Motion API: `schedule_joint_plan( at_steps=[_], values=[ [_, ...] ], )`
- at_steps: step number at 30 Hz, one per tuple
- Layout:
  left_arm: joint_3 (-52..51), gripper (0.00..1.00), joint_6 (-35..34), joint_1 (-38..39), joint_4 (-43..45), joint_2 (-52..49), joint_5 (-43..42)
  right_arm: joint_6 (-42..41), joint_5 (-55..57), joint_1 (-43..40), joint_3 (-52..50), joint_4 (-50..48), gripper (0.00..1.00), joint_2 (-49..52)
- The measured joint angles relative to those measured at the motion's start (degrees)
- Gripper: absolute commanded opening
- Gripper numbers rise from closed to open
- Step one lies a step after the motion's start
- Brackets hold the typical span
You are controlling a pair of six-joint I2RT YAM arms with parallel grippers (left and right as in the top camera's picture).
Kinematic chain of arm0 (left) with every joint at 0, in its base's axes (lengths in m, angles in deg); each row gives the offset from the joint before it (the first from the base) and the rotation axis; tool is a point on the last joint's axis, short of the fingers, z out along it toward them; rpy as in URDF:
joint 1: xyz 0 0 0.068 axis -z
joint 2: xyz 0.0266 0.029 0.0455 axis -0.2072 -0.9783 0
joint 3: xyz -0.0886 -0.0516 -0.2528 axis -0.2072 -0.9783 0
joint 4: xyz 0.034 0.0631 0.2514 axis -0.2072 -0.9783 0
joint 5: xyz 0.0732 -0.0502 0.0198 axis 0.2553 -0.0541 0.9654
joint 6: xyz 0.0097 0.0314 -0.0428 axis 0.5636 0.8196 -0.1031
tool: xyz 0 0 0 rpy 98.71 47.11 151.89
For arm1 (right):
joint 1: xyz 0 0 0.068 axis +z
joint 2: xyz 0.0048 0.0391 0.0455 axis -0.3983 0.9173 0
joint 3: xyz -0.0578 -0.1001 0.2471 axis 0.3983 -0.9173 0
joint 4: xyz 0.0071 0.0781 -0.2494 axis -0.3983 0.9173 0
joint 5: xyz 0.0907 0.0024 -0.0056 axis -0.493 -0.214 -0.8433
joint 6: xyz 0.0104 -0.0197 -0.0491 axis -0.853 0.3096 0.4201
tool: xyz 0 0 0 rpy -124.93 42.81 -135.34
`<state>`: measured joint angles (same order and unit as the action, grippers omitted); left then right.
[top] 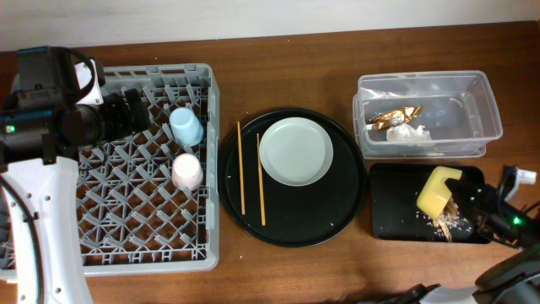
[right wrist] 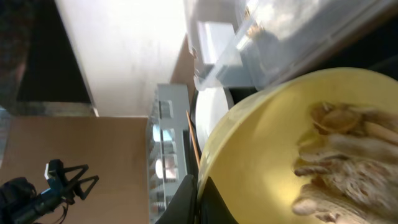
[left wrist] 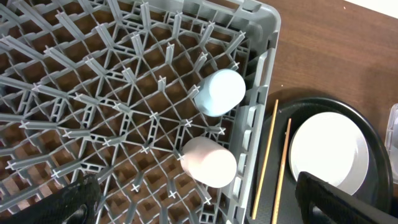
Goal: Sort waste into correct bins and load items into the dishwasher rack
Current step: 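Tip the yellow bowl over the black tray to dump the shells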
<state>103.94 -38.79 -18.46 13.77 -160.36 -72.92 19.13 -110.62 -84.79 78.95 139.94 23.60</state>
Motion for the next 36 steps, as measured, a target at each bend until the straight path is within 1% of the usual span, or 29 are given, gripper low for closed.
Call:
schedule_joint_plan(
  at_steps=[3, 4, 6, 11, 13, 15, 17, 18, 19, 21, 23, 26, 28, 29, 30, 31, 32, 33, 34, 36],
  values=[
    [0.0, 0.99, 0.0, 0.0, 0.02, 0.0, 0.0, 4.02, -4.68, -3.23, -5.95, -3.28, 0.04, -0.15],
    [0.0, 0.99, 0.0, 0.0, 0.0, 0.0, 0.0, 4.61, -6.1, -3.41, -7.8, -6.21, 0.04, -0.28],
    [0.0, 0.99, 0.0, 0.0, 0.0, 0.0, 0.0, 5.18, -8.87, -3.41, -11.34, -8.41, 0.04, -0.28],
    [0.0, 0.99, 0.0, 0.0, 0.0, 0.0, 0.0, 4.46, -13.7, -3.41, -12.83, -11.26, 0.04, -0.26],
    [0.0, 0.99, 0.0, 0.0, 0.0, 0.0, 0.0, 1.73, -14.29, -3.41, -12.59, -8.33, 0.04, -0.26],
    [0.0, 0.99, 0.0, 0.0, 0.0, 0.0, 0.02, 0.63, -14.69, -3.41, -12.41, -10.54, 0.04, -0.24],
    [0.0, 0.99, 0.0, 0.0, 0.0, 0.0, 0.0, -1.62, -14.99, -3.28, -11.82, -6.62, 0.04, -0.24],
    [0.0, 0.99, 0.0, 0.0, 0.0, 0.0, 0.02, -1.75, -15.13, -2.95, -11.74, -6.4, 0.04, -0.26],
    [0.0, 0.99, 0.0, 0.0, 0.04, 0.0, 0.02, -1.7, -15.08, -2.71, -11.45, -8.57, 0.04, -0.24],
    [0.0, 0.99, 0.0, 0.0, 0.0, 0.0, 0.0, -4.02, -15.26, -2.71, -10.49, -6.27, 0.04, -0.28],
    [0.0, 0.99, 0.0, 0.0, 0.0, 0.0, 0.0, -5.53, -15.3, -2.71, -9.99, -7.78, 0.04, -0.26],
    [0.0, 0.99, 0.0, 0.0, 0.0, 0.0, 0.02, -7.48, -15.32, -2.6, -6.82, -2.03, 0.04, -0.15],
    [0.0, 0.99, 0.0, 0.0, 0.0, 0.0, 0.0, -6.75, -13.84, -1.51, -2.45, 5.18, 0.04, -0.07],
    [0.0, 0.99, 0.0, 0.0, 0.0, 0.0, 0.0, -5.92, -11.58, -0.11, 1.81, 8.59, 0.04, 0.0],
    [0.0, 0.99, 0.0, 0.0, 0.02, 0.0, 0.0, -5.6, -8.07, 2.43, 8.55, 11.74, 0.04, 0.04],
    [0.0, 0.99, 0.0, 0.0, 0.15, 0.0, 0.02, -5.84, -3.23, 6.49, 16.46, 15.3, 0.04, -0.02],
    [0.0, 0.99, 0.0, 0.0, 0.11, 0.0, 0.0, -6.4, -0.2, 9.68, 20.96, 16.55, 0.04, -0.07],
    [0.0, 0.99, 0.0, 0.0, 0.11, 0.0, 0.02, -8.83, 4.22, 14.01, 25.83, 17.25, 0.04, -0.15],
    [0.0, 0.99, 0.0, 0.0, 0.2, -0.02, 0.0, -12.35, 10.43, 20.92, 32.22, 17.25, 0.04, -0.09],
    [0.0, 0.99, 0.0, 0.0, 0.02, -0.02, 0.0, -18.18, 18.4, 30.97, 39.17, 16.31, 0.04, -0.07]
  ],
)
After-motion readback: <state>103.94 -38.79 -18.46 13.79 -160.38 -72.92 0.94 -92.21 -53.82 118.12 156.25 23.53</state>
